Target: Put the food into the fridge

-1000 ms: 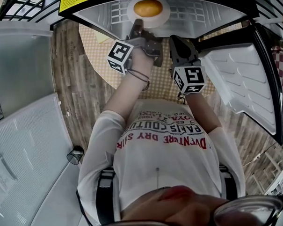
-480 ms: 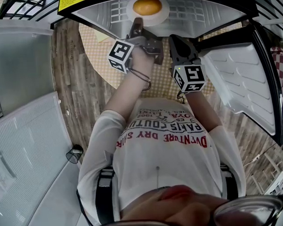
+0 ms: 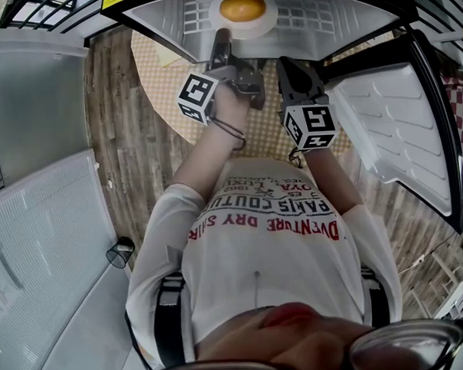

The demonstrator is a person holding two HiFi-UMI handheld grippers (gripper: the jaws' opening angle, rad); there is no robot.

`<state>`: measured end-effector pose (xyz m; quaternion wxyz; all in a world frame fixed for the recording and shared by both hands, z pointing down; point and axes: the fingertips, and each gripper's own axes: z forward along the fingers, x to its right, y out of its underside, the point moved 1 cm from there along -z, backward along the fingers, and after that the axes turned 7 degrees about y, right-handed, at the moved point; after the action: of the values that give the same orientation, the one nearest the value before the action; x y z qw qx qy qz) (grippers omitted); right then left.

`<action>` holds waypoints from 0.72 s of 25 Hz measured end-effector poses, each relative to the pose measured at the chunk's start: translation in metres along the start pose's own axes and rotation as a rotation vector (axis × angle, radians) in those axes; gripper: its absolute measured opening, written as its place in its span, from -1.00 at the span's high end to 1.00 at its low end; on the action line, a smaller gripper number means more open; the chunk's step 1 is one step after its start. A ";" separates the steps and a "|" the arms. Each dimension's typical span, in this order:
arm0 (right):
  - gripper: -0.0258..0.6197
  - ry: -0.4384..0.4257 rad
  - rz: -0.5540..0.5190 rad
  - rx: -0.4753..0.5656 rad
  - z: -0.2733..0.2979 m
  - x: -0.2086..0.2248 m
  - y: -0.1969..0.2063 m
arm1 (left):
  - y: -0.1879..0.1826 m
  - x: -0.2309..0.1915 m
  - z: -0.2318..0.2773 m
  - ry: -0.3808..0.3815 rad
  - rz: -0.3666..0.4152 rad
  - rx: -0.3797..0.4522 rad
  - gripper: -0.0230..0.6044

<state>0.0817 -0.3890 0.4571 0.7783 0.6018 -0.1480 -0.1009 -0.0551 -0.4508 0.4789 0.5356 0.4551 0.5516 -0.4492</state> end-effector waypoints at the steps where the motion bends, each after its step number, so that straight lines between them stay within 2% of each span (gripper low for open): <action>1: 0.84 -0.001 -0.001 0.000 -0.002 -0.001 0.000 | -0.002 0.000 -0.005 0.006 -0.012 0.010 0.15; 4: 0.84 -0.003 -0.004 0.006 -0.007 -0.005 -0.001 | -0.007 0.003 -0.020 0.028 -0.015 0.008 0.23; 7: 0.84 -0.004 -0.009 0.015 -0.012 -0.009 -0.004 | -0.007 0.007 -0.032 0.015 0.085 -0.039 0.69; 9: 0.84 -0.005 -0.014 0.023 -0.017 -0.013 -0.006 | -0.005 0.014 -0.040 0.021 0.172 -0.075 0.80; 13: 0.84 -0.008 -0.027 0.033 -0.027 -0.022 -0.008 | -0.003 0.027 -0.058 0.039 0.384 -0.131 0.84; 18: 0.84 0.000 -0.048 0.045 -0.039 -0.029 -0.012 | -0.003 0.050 -0.079 0.088 0.742 -0.167 0.84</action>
<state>0.0682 -0.3470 0.4337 0.7621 0.6224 -0.1358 -0.1160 -0.0732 -0.3730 0.4311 0.6730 0.5972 0.4066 -0.1585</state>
